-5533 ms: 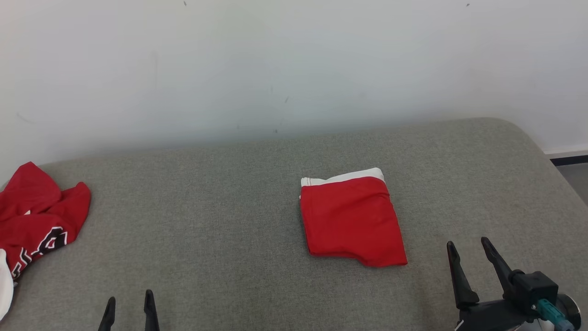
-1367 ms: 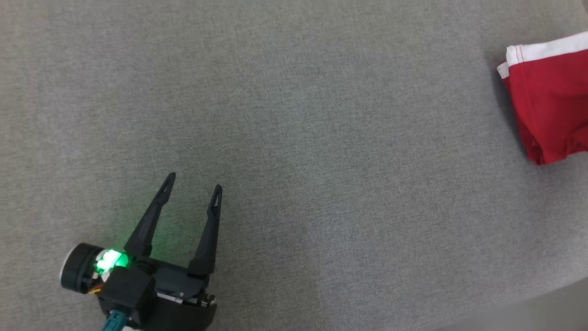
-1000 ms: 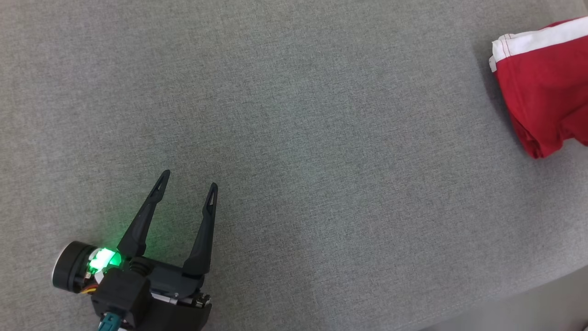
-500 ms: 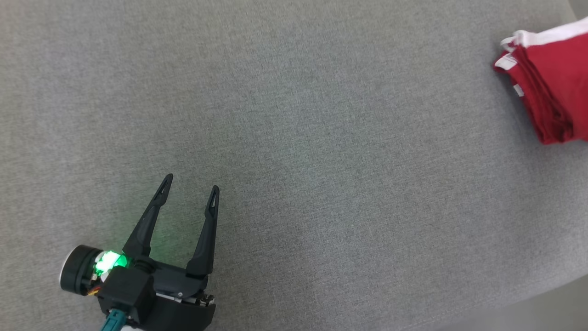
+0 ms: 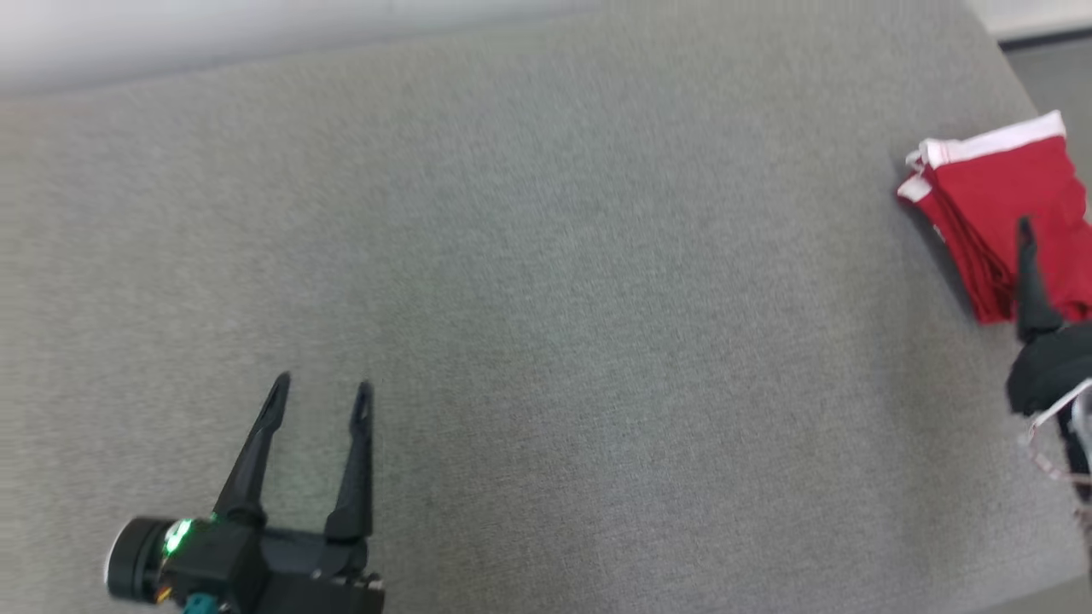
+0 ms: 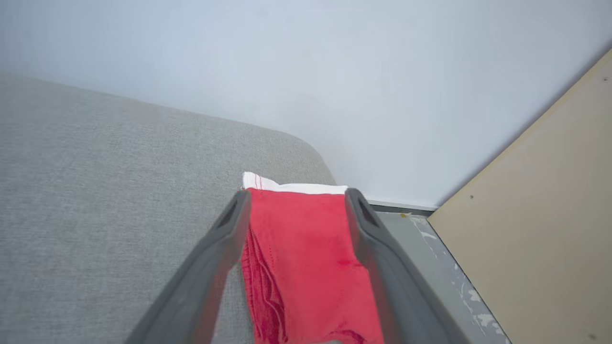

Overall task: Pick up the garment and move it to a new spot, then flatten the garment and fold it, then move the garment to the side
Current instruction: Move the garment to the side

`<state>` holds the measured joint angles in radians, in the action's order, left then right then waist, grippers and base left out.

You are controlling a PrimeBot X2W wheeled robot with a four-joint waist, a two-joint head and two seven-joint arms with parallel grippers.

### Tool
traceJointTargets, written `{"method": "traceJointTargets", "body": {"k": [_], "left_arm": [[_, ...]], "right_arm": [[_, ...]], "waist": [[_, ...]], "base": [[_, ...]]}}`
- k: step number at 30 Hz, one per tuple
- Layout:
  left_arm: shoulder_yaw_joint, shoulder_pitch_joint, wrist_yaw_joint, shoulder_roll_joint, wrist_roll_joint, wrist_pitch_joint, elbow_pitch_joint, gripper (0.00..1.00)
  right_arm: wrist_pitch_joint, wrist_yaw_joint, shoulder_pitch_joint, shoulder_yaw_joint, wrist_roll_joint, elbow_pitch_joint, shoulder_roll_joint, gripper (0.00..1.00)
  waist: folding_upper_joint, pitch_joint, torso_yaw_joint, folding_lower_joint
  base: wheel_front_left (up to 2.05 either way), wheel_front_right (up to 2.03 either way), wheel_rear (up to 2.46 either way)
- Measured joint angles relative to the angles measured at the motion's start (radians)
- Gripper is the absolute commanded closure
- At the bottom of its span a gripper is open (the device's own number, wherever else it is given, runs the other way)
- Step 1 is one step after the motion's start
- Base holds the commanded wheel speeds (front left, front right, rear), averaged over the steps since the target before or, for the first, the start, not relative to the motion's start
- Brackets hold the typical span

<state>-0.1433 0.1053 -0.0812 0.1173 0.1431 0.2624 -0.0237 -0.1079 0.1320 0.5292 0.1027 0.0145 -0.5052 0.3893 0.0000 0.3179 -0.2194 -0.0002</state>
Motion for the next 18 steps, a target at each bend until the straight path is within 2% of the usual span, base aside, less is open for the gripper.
{"method": "traceJointTargets", "body": {"k": [8, 13, 18], "left_arm": [[0.088, -0.1, 0.025, -0.025, 0.021, 0.0, 0.087, 0.0], [0.136, -0.148, 0.03, -0.037, 0.029, 0.0, 0.134, 0.0], [0.172, -0.173, 0.037, -0.049, 0.031, 0.0, 0.156, 0.0]], "right_arm": [[0.021, 0.0, -0.219, -0.042, -0.075, 0.241, -0.063, 0.0], [0.018, 0.0, -0.321, -0.081, -0.112, 0.276, -0.097, 0.0], [-0.037, 0.0, -0.373, -0.13, -0.156, 0.266, -0.118, 0.0]], "waist": [[0.0, -0.126, 0.043, -0.0001], [-0.0001, -0.206, 0.075, -0.0002], [-0.0001, -0.273, 0.11, -0.0002]], "base": [[0.0, 0.0, 0.0], [0.0, 0.0, 0.0], [0.0, 0.0, 0.0]]}}
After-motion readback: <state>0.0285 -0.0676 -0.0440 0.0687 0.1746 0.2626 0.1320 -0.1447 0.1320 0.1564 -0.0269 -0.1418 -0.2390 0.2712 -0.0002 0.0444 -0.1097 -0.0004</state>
